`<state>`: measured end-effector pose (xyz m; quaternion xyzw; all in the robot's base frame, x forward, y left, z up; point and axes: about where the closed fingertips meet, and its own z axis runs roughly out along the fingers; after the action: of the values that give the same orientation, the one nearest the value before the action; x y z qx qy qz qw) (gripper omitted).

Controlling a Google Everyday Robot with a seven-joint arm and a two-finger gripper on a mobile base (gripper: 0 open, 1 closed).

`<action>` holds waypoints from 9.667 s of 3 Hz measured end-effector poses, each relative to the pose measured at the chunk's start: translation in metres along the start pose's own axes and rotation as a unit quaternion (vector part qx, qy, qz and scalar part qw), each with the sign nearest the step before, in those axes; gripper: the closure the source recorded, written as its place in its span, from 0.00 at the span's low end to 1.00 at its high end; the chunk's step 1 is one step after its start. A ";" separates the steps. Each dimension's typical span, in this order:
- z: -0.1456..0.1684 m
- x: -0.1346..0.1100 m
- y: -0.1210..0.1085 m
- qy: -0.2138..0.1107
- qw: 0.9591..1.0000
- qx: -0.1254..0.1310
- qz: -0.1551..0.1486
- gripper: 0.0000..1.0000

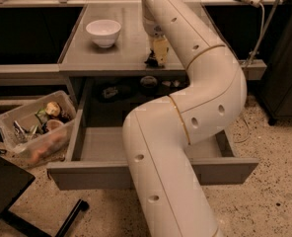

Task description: Place rxbar chocolate into top drawer

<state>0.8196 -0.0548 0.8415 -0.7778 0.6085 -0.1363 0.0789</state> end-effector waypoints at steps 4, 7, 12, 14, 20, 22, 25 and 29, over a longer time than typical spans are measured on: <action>-0.054 -0.047 -0.060 -0.157 0.973 0.142 0.091 1.00; -0.276 0.089 0.004 -0.155 0.876 0.407 0.205 1.00; -0.426 -0.010 0.126 -0.259 0.799 0.514 0.173 1.00; -0.375 -0.079 0.185 -0.310 0.780 0.494 0.228 1.00; -0.117 -0.068 0.253 -0.267 0.810 0.425 0.303 1.00; -0.047 -0.048 0.223 -0.240 0.816 0.430 0.303 1.00; 0.017 -0.023 0.222 -0.195 0.882 0.316 0.289 1.00; 0.080 -0.006 0.232 -0.191 0.892 0.265 0.313 1.00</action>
Offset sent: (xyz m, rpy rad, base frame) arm -0.1619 0.0852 -0.0624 0.3370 -0.1564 0.0016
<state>0.6286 -0.1097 0.6976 -0.5085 0.7348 -0.1091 0.4353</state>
